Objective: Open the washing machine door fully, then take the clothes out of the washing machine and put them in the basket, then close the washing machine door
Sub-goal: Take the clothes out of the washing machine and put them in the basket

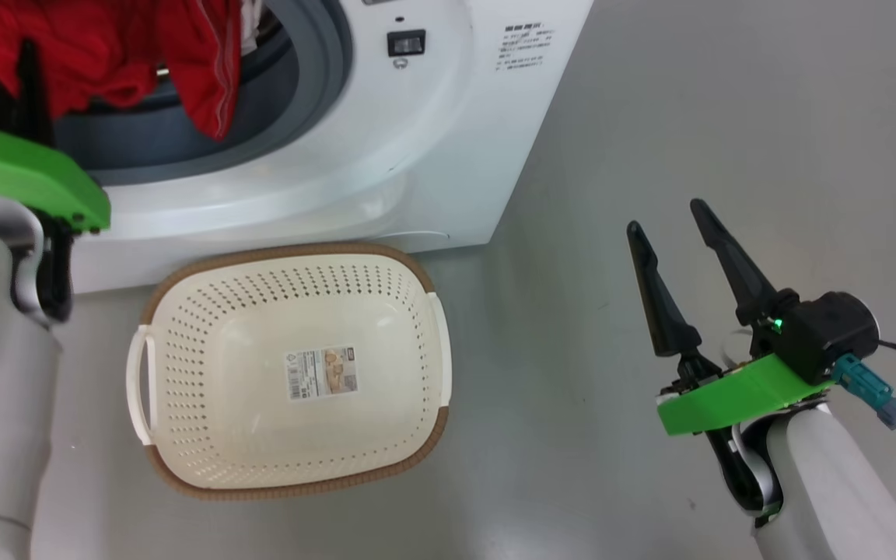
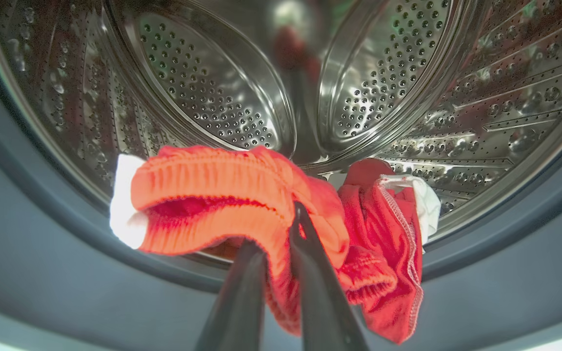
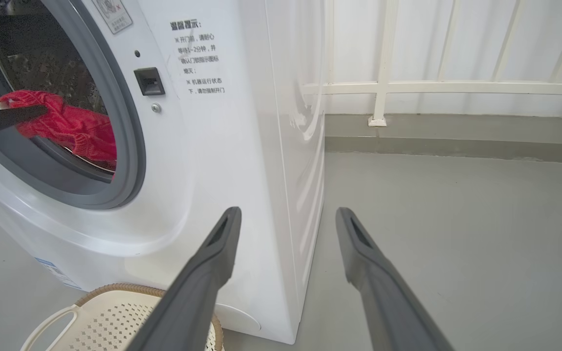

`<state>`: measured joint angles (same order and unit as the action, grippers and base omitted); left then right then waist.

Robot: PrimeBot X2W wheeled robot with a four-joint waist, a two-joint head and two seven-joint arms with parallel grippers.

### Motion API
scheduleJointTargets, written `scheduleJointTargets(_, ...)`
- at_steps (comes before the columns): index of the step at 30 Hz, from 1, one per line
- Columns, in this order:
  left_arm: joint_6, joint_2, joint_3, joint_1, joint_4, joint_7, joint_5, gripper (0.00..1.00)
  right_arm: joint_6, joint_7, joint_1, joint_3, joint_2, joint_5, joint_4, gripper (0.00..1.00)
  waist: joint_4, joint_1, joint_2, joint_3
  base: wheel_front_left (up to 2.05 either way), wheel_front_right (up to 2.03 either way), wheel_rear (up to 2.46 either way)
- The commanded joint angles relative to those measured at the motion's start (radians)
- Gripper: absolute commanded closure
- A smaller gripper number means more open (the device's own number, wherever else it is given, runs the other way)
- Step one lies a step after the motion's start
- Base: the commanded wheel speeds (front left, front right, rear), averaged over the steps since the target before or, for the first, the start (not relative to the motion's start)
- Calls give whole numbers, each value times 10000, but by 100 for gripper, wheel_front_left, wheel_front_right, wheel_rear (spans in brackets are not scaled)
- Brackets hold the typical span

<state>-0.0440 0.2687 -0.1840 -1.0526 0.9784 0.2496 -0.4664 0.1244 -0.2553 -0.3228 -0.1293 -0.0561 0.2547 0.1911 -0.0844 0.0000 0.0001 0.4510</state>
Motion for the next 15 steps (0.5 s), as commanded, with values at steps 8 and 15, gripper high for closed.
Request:
scheduleJointTargets(8, 138, 468, 619, 1478, -1667, 120, 232, 100, 63, -65, 414, -196, 25, 68, -111, 0, 211, 0, -1, -652, 0, 0, 0)
scheduleJointTargets(15, 182, 384, 836, 2551, -2892, 121, 357, 100, 63, -65, 570, -197, 32, 92, -44, 0, 320, 0, -1, -1107, 0, 0, 0)
